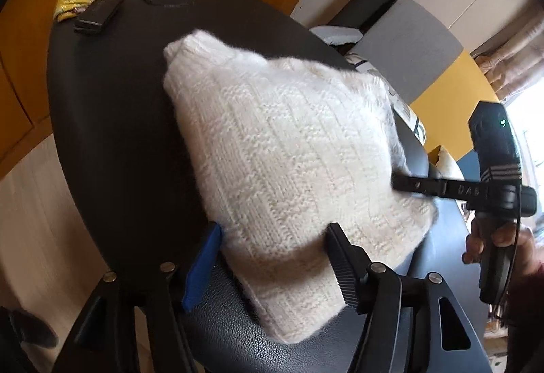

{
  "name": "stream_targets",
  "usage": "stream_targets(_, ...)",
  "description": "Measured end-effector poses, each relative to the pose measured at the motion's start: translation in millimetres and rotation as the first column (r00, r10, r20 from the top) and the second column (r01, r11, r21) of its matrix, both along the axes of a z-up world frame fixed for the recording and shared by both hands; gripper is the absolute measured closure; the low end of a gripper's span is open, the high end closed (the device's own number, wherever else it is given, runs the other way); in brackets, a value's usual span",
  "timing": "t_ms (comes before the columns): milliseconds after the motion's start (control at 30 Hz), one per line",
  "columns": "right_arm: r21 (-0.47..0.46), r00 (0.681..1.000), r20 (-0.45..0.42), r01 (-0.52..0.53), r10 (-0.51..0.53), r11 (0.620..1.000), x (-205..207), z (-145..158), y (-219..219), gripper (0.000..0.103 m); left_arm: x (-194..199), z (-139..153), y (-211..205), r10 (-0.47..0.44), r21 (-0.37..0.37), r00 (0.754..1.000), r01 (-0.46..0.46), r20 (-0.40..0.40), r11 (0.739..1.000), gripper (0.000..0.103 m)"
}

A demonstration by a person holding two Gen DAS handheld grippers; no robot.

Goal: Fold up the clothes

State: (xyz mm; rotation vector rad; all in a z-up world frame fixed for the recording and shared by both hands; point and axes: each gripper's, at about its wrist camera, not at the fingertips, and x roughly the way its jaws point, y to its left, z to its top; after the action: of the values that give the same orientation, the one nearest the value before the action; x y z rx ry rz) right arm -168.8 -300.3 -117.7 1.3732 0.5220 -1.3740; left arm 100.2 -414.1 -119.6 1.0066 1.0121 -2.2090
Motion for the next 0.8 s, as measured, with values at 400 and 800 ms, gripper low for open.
stream_targets(400, -0.094, 0.973, -0.081, -0.224, 0.216, 0.970, 44, 57, 38, 0.085, 12, 14, 9, 0.022, -0.039, 0.997, -0.026, -0.079, 0.999, 0.039)
stream_targets(800, -0.082, 0.974, -0.111, -0.206, 0.196, 0.975, 12, -1, 22, 0.092, -18, -26, 36, 0.021, -0.043, 0.998, -0.019, 0.056, 0.999, 0.034)
